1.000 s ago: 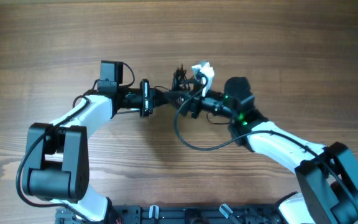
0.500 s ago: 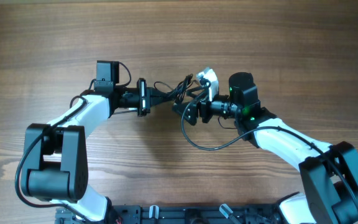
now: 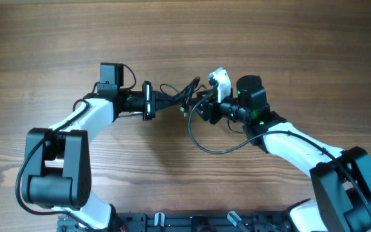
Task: Untangle cables
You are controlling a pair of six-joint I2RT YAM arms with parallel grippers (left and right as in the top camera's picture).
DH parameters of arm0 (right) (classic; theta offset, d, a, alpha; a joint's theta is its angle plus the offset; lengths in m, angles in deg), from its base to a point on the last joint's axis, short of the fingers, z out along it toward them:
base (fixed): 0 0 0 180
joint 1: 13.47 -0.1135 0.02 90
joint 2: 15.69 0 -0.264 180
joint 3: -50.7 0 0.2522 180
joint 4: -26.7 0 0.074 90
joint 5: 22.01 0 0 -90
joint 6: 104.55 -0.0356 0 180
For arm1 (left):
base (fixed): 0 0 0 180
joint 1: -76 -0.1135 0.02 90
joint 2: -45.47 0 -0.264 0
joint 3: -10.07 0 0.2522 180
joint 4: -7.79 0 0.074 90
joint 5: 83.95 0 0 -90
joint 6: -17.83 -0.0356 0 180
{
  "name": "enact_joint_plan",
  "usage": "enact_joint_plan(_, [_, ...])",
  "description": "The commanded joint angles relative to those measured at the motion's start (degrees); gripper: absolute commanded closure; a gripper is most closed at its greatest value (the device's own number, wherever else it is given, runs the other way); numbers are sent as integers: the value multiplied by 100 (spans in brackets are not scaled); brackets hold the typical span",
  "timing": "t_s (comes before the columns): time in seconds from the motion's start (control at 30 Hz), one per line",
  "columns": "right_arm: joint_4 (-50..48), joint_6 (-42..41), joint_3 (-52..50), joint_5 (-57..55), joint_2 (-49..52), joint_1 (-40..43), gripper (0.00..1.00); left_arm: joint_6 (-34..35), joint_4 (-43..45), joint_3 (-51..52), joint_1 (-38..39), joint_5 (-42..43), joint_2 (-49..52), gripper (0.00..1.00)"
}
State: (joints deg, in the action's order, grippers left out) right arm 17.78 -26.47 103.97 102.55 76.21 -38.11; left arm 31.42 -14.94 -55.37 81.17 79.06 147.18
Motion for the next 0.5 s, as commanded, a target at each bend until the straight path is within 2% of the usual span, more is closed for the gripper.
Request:
enact_joint_plan(0.0, [26,437,50,638,-94,7,48,-133,0,-7,-31,197,-90,96])
enact_joint_plan(0.23, [96,894,50,199,-72,-90,47,-133,0,-7,-31,245,-90,96])
enact_joint_plan(0.47, [116,894,50,-24,-28,-133,45,-136,0,-7,-31,457,-90,96])
